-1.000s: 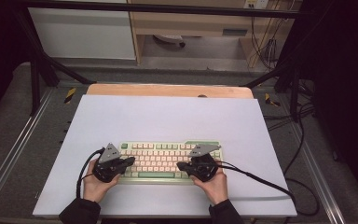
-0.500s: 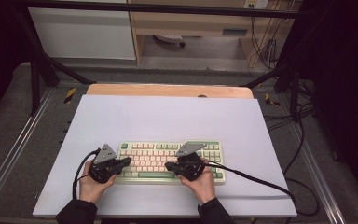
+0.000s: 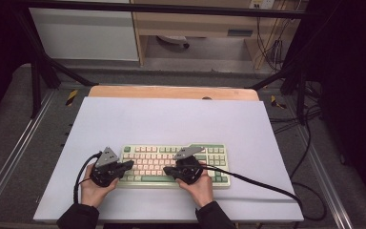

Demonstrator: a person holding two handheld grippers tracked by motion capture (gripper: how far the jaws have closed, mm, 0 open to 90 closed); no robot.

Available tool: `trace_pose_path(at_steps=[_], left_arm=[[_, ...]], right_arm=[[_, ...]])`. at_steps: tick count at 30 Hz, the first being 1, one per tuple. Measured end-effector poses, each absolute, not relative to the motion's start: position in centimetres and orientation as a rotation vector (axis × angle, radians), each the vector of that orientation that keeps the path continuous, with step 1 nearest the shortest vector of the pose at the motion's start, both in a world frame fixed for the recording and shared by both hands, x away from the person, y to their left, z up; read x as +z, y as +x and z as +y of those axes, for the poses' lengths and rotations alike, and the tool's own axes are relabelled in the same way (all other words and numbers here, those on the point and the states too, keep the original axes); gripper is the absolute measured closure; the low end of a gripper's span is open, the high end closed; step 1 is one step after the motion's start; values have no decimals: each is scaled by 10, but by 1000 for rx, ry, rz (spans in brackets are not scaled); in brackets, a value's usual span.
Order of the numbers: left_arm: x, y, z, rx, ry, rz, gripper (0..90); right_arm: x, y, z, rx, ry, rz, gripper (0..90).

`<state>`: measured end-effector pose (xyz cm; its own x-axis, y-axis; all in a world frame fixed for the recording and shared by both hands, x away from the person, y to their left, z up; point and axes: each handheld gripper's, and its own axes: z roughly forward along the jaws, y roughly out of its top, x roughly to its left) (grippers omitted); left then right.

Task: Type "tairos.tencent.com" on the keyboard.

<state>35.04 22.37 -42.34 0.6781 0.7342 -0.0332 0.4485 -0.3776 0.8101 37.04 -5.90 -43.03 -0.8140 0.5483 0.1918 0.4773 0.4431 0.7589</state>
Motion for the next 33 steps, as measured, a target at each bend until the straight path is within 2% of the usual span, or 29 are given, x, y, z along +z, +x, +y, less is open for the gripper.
trace_pose_path(at_steps=[20,33], left_arm=[[-424,351,223,421,2040,912,897],[-424,351,224,422,2036,909,897]], right_arm=[[-437,371,-57,1323,921,2605,900],[-423,370,-63,1329,904,2585,900]])
